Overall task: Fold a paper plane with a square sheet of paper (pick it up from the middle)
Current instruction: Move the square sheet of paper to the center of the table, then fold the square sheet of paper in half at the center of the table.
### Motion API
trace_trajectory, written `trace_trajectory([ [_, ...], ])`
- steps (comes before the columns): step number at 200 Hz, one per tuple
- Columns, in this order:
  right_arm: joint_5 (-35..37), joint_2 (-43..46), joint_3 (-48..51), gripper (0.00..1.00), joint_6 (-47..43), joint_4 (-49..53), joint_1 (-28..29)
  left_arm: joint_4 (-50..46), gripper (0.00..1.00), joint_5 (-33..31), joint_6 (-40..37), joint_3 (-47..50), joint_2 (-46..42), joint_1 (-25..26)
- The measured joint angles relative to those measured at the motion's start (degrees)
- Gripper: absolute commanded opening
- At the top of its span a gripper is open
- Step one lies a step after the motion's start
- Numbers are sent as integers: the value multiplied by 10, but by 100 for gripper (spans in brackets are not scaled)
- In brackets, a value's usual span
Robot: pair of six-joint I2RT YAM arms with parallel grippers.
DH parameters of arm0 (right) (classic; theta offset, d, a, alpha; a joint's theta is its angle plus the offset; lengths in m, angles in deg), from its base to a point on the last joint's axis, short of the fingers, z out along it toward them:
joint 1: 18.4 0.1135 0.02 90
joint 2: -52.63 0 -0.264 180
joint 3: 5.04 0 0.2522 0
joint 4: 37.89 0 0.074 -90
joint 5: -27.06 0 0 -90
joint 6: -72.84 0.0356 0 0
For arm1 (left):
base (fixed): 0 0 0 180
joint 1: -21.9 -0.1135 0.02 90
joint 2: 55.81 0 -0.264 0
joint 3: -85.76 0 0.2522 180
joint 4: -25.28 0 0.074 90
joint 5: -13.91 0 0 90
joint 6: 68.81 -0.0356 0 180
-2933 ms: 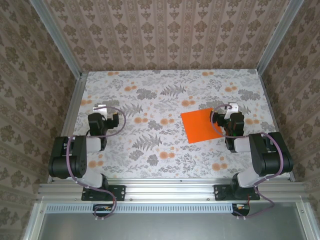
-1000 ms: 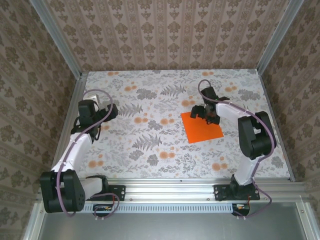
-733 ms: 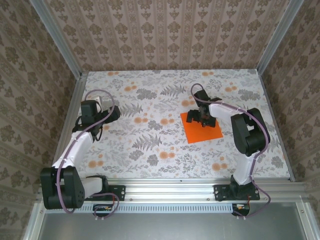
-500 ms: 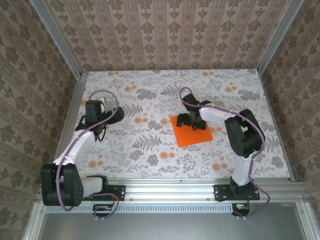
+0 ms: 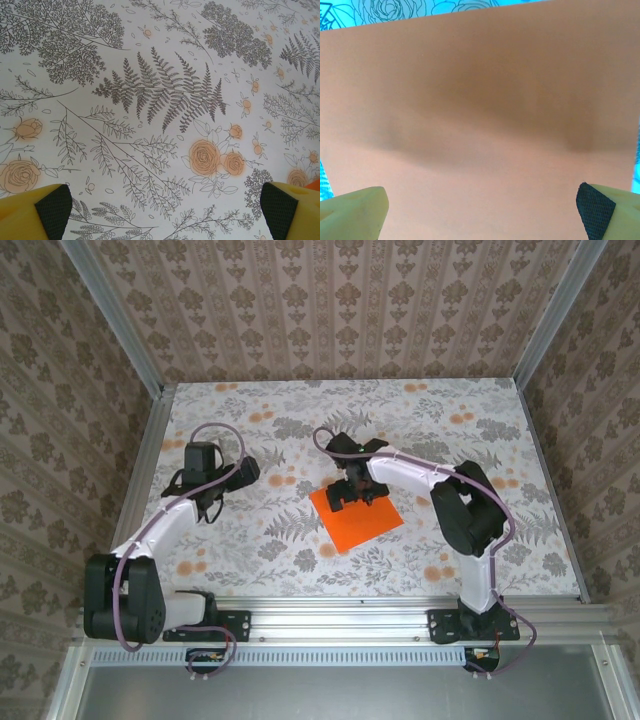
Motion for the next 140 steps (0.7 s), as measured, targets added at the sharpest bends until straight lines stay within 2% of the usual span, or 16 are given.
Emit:
trace_trajectory([
  [42,-38,-16,-47,100,-56,40,-18,2,100,-2,3,4,8,0],
  [140,-47,-80,-72,100,-60,70,-14,4,100,-12,7,14,9,0],
])
